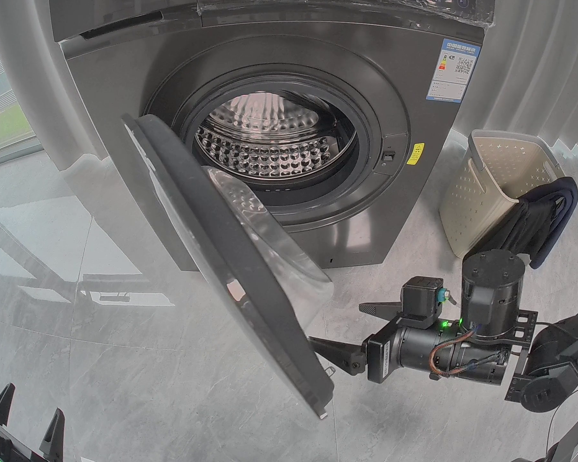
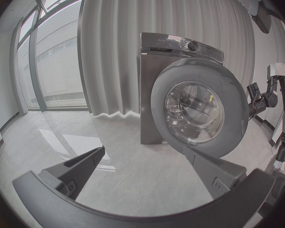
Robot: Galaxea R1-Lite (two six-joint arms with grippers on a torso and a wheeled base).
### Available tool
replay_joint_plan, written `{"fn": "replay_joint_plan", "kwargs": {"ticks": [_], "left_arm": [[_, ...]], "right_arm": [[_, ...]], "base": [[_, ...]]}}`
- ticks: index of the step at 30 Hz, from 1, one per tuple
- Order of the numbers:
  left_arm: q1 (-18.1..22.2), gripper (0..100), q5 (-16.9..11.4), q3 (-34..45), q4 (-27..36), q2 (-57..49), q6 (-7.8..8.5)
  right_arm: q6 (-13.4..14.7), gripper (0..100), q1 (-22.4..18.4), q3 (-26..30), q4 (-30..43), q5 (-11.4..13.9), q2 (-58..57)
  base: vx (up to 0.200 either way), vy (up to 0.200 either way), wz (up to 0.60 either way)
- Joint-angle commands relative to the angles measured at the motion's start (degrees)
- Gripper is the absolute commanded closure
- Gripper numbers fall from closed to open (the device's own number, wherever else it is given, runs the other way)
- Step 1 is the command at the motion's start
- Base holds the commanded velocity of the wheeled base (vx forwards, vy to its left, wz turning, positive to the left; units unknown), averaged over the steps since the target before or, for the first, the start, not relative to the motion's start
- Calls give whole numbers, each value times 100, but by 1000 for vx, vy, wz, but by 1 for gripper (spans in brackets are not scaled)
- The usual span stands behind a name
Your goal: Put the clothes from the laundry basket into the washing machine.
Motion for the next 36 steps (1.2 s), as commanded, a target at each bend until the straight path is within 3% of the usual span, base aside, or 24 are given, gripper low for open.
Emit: {"fn": "replay_joint_plan", "kwargs": {"ticks": [1,6,7,11,12,16,24,32,36], "left_arm": [[5,0,2,101,2,-95,-6],[5,0,2,101,2,-104,11],[-4,0,-60,101,2,-95,3],[5,0,-60,101,2,-95,-6],[-4,0,-68,101,2,-95,-15],[-4,0,-86,92,11,-95,-59],[-4,0,-86,92,11,-95,-59],[-4,0,-86,92,11,-95,-77],[-13,0,-86,92,11,-95,-77]], "right_arm": [[14,0,71,62,-42,35,8],[85,0,-368,-219,-42,-150,149],[85,0,-702,-518,-42,-282,351],[85,0,-860,-799,-16,-308,483],[111,0,-1133,-1326,37,-361,782],[102,0,-1300,-1915,72,-457,1327],[94,0,-1221,-2346,125,-457,1960],[94,0,-649,-2117,116,-475,1881],[94,0,-605,-1986,72,-475,1758]], "base": [[0,0,0],[0,0,0],[0,0,0],[0,0,0],[0,0,0],[0,0,0],[0,0,0],[0,0,0],[0,0,0]]}}
